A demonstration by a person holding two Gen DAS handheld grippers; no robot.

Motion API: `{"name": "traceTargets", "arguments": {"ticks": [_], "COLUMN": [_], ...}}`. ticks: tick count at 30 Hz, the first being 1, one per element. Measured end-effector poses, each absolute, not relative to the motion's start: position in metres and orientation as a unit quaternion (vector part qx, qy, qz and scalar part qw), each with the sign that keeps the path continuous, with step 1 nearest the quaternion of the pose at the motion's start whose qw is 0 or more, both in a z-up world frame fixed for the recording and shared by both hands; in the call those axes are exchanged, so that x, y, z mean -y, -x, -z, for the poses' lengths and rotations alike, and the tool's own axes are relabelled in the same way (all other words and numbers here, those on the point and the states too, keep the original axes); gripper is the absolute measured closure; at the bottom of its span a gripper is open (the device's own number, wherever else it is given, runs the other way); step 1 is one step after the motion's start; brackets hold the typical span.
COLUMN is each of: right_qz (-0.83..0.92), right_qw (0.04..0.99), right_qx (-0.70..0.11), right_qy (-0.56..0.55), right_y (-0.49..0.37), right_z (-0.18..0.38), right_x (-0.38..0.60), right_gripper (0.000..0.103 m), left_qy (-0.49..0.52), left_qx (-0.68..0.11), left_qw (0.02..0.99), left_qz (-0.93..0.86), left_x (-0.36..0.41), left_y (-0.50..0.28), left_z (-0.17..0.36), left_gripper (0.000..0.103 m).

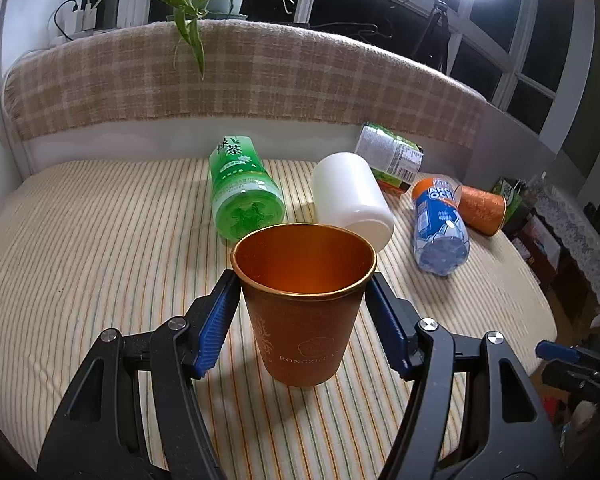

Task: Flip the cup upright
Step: 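Lift the orange cup with the left gripper and hold it upright, then set the cup down upright and open the left gripper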

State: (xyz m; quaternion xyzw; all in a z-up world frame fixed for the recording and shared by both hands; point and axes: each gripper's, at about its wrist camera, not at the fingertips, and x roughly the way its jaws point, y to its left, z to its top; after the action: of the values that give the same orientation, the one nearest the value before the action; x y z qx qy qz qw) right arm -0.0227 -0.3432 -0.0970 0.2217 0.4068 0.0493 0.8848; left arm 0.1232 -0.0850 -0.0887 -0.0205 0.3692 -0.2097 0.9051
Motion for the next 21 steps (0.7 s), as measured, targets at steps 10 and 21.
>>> {"name": "traceTargets", "arguments": {"ticks": [10,21], "right_qz": [-0.054,-0.059], "right_qw": [0.885,0.886], "right_qx": [-0.407,-0.407], "right_qy": [-0.221,-0.217], "right_y": [0.020,0.019], "right_z": [0.097,0.095], "right_x": [0.341,0.336], "right_gripper": [0.016,0.016], "left_qy": [0.013,0.015], "left_qx": [-0.377,-0.386], "left_qw": [0.900,0.893], "left_qz": [0.219,0.231], "left_x": [0.085,0.083], "left_y": [-0.111,-0.100], "left_z": [0.095,0.098], "left_gripper": [0.037,0.036]}}
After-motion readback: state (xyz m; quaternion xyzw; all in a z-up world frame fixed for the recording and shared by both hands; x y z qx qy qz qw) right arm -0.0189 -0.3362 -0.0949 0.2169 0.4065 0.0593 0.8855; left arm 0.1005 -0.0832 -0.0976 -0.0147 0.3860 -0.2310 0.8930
